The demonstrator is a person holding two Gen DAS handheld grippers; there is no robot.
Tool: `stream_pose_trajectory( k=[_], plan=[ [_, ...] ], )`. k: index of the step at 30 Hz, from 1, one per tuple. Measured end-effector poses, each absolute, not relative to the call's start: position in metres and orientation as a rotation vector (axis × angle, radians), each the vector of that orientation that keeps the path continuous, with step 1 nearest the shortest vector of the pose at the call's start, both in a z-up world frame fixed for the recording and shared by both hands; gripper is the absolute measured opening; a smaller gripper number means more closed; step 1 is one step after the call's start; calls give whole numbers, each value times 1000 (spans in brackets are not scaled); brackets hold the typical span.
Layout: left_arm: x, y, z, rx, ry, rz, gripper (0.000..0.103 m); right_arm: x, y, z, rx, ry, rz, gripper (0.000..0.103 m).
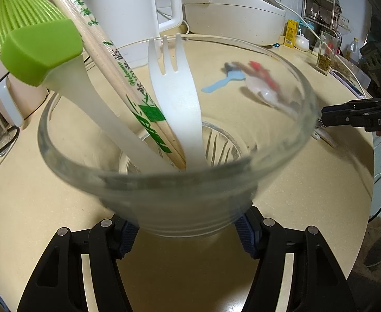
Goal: Organize utensils
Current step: 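Move the open right gripper back over the utensil pile, then grasp the white plastic spoon by its handle with the right gripper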
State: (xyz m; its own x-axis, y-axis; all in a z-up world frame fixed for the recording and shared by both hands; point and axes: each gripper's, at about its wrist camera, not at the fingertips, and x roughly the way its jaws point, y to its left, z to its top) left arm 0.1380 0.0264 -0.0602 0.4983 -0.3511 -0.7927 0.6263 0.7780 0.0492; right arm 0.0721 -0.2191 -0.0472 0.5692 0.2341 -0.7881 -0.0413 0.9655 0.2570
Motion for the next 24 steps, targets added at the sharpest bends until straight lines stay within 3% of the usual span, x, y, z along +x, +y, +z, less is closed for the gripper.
stream_pose_trajectory(
  k=[8,13,15,24],
  plan=[
    [138,26,-60,353,864,-607,69,69,-203,-42,185,950,215,40],
    [138,27,-60,353,864,-607,69,72,-191,-43,137,956,235,20],
    [138,27,-60,353,864,-607,69,73,-188,-38,123,943,235,17],
    [138,27,-60,353,865,-608,69,107,-170,-17,41,879,222,17]
  ],
)
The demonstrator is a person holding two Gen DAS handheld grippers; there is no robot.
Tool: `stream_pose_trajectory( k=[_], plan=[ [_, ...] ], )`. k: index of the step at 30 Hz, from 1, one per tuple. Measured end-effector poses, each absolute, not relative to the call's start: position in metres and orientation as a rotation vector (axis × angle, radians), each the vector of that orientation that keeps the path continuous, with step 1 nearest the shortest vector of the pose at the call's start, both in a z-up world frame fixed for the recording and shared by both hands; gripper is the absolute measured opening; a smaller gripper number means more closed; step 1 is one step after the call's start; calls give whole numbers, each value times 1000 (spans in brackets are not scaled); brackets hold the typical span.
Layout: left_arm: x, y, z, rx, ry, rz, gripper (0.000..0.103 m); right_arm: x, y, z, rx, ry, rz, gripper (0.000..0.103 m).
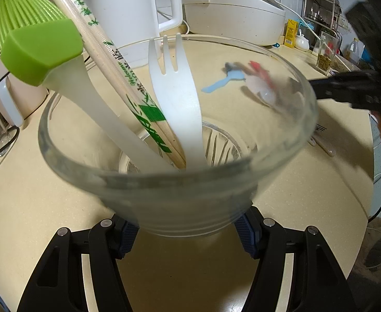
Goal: Organize utensils
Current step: 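Grasp the white plastic spoon by its handle with the right gripper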
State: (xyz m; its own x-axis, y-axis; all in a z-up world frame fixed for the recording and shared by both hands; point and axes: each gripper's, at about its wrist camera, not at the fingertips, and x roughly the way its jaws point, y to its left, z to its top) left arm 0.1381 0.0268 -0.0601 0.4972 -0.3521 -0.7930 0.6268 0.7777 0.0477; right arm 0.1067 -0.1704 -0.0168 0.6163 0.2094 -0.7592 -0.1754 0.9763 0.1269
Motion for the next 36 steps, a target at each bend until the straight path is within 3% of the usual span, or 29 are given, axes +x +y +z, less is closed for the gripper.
stream_pose_trajectory(
  k=[18,24,36],
  plan=[
    [138,26,-60,350,867,-609,69,125,-157,-49,-68,957,200,18],
    [138,26,-60,349,867,-609,69,121,-153,-45,-70,948,231,8],
    [138,26,-60,349,867,-610,69,107,-135,-35,-62,920,314,8]
  ],
)
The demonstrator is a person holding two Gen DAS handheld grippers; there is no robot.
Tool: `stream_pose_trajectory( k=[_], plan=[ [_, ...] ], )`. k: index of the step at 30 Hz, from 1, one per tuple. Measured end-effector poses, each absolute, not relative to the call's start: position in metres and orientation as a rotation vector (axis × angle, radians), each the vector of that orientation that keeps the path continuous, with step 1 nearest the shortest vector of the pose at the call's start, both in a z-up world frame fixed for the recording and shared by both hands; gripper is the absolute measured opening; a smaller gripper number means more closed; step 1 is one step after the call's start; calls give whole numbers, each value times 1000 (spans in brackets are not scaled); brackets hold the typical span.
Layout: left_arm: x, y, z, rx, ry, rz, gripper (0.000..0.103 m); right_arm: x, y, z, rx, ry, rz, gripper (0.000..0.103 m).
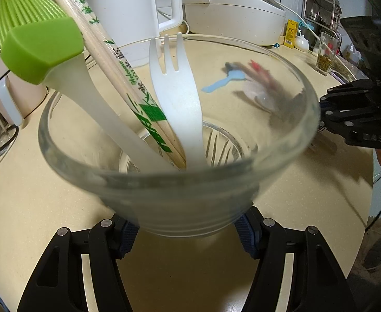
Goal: Organize utensils
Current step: 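Grasp the white plastic spoon by its handle with the right gripper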
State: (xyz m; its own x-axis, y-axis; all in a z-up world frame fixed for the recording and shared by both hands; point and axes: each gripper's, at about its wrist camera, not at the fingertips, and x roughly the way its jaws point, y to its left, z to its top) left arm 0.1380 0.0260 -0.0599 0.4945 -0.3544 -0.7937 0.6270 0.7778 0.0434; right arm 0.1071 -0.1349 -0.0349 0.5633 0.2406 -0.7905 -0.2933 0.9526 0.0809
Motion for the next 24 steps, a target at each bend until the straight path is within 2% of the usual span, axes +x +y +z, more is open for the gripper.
stream_pose_trajectory(
  k=[9,14,18,24],
  plan=[
    [138,27,-59,341,872,-613,69,117,-144,-49,-105,951,228,16],
    [137,27,-59,343,871,-612,69,119,-141,-53,-169,909,222,16],
    [137,27,-59,339,873,-614,69,118,-140,-51,-173,912,248,8],
    [138,27,-59,343,870,-612,69,105,-125,-49,-179,914,387,8]
  ],
)
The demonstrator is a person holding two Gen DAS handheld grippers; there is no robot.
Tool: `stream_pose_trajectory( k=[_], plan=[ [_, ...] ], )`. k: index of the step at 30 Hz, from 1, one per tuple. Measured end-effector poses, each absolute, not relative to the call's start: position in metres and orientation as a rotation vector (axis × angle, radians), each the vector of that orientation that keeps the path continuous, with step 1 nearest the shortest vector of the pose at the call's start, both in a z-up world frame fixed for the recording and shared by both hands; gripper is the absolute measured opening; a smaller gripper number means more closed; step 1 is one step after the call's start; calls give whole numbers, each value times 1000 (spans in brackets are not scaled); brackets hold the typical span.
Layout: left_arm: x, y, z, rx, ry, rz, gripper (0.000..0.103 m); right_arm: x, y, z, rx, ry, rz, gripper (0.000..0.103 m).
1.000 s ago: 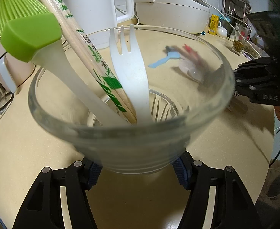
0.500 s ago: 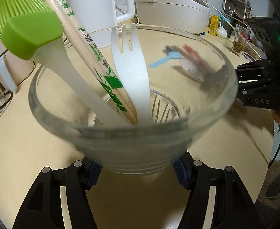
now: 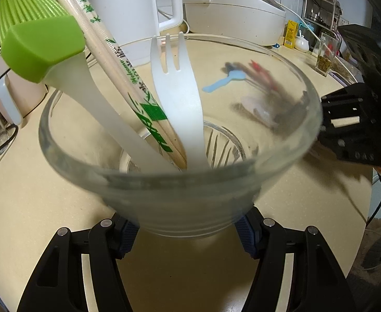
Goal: Organize utensils
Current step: 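Grasp the white plastic spoon by its handle with the right gripper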
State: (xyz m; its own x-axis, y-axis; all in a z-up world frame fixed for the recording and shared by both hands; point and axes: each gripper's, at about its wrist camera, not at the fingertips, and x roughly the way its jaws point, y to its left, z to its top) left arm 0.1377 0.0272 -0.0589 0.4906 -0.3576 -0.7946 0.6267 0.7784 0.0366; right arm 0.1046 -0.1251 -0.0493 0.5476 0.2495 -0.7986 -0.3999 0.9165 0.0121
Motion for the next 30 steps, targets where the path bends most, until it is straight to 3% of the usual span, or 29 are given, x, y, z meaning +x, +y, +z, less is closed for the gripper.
stream_pose_trajectory(
  k=[18,30],
  plan=[
    [138,26,-59,345,870,-612,69,87,-107,-33,-99,879,580,8],
    [139,26,-59,340,873,-615,69,136,-123,-34,-100,902,387,18]
  ],
)
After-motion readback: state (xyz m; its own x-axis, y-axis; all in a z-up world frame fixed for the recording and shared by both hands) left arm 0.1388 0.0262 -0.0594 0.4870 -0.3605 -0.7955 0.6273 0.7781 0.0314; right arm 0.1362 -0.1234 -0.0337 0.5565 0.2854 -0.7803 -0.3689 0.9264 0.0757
